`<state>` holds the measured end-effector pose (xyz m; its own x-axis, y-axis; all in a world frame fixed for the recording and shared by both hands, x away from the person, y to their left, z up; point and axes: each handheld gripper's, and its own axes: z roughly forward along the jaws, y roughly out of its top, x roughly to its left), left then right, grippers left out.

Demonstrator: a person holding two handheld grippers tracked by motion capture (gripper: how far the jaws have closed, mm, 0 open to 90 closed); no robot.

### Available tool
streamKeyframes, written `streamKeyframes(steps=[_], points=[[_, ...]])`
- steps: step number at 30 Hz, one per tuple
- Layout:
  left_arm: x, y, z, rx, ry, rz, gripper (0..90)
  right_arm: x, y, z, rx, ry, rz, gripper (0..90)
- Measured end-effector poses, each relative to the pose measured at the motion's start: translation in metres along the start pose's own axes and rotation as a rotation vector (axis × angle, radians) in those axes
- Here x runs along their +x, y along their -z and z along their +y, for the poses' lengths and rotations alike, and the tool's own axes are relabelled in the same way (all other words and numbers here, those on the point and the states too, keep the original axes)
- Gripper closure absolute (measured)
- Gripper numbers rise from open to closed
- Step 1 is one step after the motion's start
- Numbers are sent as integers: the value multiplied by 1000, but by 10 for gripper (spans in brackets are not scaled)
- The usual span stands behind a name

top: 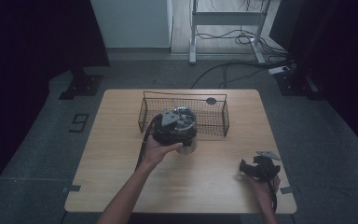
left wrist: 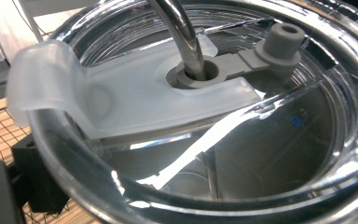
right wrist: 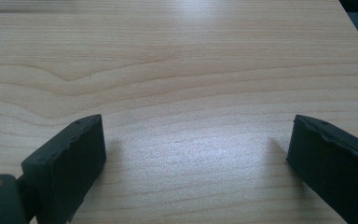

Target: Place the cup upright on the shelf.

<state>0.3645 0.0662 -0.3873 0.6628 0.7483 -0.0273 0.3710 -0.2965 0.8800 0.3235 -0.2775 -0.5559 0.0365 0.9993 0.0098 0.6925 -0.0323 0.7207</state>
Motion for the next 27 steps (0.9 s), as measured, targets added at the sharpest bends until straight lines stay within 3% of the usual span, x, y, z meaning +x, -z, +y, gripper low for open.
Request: streamKeyframes(steps=[27], points=[[10, -5, 26, -10, 10, 43, 42, 0, 0, 0, -3, 1, 1, 40]])
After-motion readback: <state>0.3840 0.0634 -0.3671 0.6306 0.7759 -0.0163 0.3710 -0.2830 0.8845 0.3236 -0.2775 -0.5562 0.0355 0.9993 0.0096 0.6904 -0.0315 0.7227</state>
